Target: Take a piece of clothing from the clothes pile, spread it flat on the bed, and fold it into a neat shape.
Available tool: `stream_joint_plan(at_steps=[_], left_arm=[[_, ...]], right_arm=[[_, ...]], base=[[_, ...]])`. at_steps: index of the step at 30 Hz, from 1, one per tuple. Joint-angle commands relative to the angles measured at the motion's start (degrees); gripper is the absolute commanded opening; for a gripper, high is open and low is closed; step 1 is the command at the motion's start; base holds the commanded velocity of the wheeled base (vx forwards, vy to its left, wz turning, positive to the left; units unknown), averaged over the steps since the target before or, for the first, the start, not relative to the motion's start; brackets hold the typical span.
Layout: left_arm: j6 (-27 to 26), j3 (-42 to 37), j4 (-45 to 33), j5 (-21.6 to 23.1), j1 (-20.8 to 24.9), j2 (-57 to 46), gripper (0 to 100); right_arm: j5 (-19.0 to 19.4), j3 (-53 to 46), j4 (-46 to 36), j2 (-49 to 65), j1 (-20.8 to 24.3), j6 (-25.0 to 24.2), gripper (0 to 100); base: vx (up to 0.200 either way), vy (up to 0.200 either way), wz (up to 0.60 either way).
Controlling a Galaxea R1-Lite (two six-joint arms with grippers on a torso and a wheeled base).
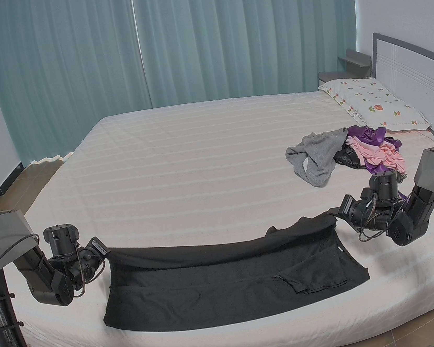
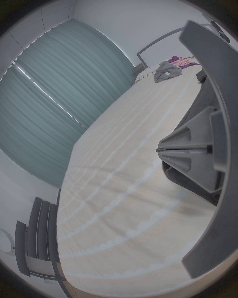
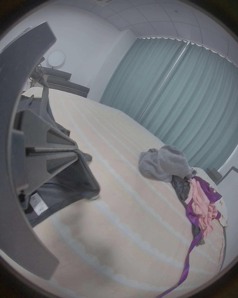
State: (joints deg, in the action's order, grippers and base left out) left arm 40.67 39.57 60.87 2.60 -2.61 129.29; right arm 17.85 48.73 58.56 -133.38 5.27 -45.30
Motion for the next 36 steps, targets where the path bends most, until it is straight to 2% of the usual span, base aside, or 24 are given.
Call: stream_joint_plan(at_steps=[1, 8, 10, 15, 16, 18, 33, 34, 36], left_arm=[[0.03, 2.35, 0.04, -0.05, -0.47, -0.09, 0], [0.03, 0.33, 0.13, -0.05, -1.08, 0.61, 0], [-0.15, -2.31, 0.22, 0.48, -1.7, 0.43, 0], [-1.64, -5.56, 0.22, 0.66, -2.31, 0.26, 0], [-3.84, -7.23, 0.13, 0.92, -2.4, 0.78, 0], [-5.51, -8.63, 0.22, 0.92, -2.4, 0.96, 0], [-6.21, -9.69, -0.49, 1.01, -1.79, 3.33, 0], [-6.13, -9.95, -0.4, 1.01, -1.61, 3.25, 100], [-6.13, -10.39, -0.31, 1.01, -1.26, 3.07, 100]], right_arm=[[-1.68, 1.9, 0.59, 0.4, 0.09, -0.67, 0], [-2.47, -1.26, 0.94, 0.93, 0.09, -0.84, 0], [-2.2, -4.08, 0.85, 1.01, 0.09, -0.31, 0], [-1.85, -8.21, 0.76, 1.63, 0.01, 2.15, 0], [-1.76, -10.14, 0.85, 1.19, 0.09, 4.52, 0], [-1.76, -11.11, 0.85, 0.66, 0.09, 6.1, 0], [-1.76, -11.11, 0.41, -2.5, -0.43, 7.51, 0], [-1.76, -11.11, 0.41, -2.59, -0.43, 7.77, 100], [-1.68, -11.11, 0.85, -2.06, -0.43, 7.77, 100]], base=[[0.0, 0.0, 0.0], [0.0, 0.0, 0.0], [0.0, 0.0, 0.0], [0.0, 0.0, 0.0], [0.0, 0.0, 0.0], [0.0, 0.0, 0.0], [0.0, 0.0, 0.0], [0.0, 0.0, 0.0], [0.0, 0.0, 0.0]])
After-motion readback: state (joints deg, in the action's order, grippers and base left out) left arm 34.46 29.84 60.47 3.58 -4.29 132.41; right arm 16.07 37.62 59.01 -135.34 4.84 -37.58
